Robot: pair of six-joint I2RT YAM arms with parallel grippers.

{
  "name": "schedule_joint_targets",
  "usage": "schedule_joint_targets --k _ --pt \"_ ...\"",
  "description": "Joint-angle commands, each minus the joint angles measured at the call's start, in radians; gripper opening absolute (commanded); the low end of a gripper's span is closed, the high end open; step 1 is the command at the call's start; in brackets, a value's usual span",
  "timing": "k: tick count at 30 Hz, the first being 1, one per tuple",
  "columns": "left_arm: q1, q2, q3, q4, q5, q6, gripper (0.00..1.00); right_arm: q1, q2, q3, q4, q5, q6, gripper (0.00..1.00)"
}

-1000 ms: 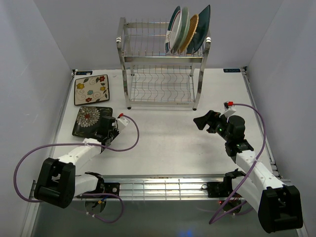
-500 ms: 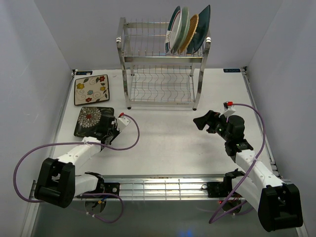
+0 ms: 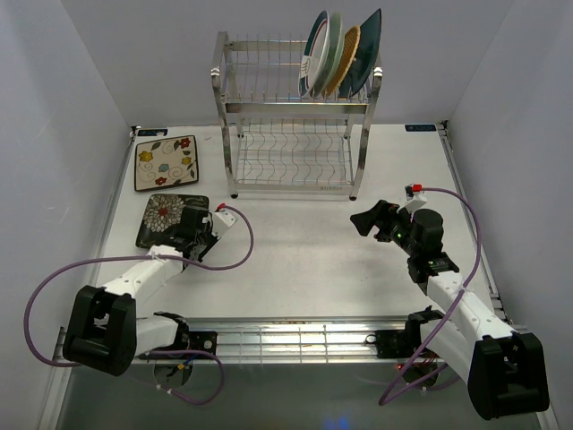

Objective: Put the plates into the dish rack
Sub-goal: Pick up the plate at the center of the board.

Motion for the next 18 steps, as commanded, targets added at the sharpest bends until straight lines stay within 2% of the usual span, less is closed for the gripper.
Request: schedule_joint_targets --k 1,4,15,18 --pt "0.004 0.018 0.037 -0.001 0.063 -0.011 0.0 -0.002 -0.012 0.024 0.033 -0.001 0.001 0.93" --pt "0.008 0.031 0.039 0.005 0.056 -0.013 0.02 -0.002 -0.012 0.024 0.033 0.002 0.001 0.93" --pt "0.019 0.012 0.04 -0.007 0.039 -0.018 0.23 -0.002 -0.014 0.024 0.036 -0.003 0.005 0.93" --pt "0.022 0.002 0.046 -0.016 0.048 -0.022 0.24 -0.004 -0.015 0.022 0.036 -0.004 0.004 0.93"
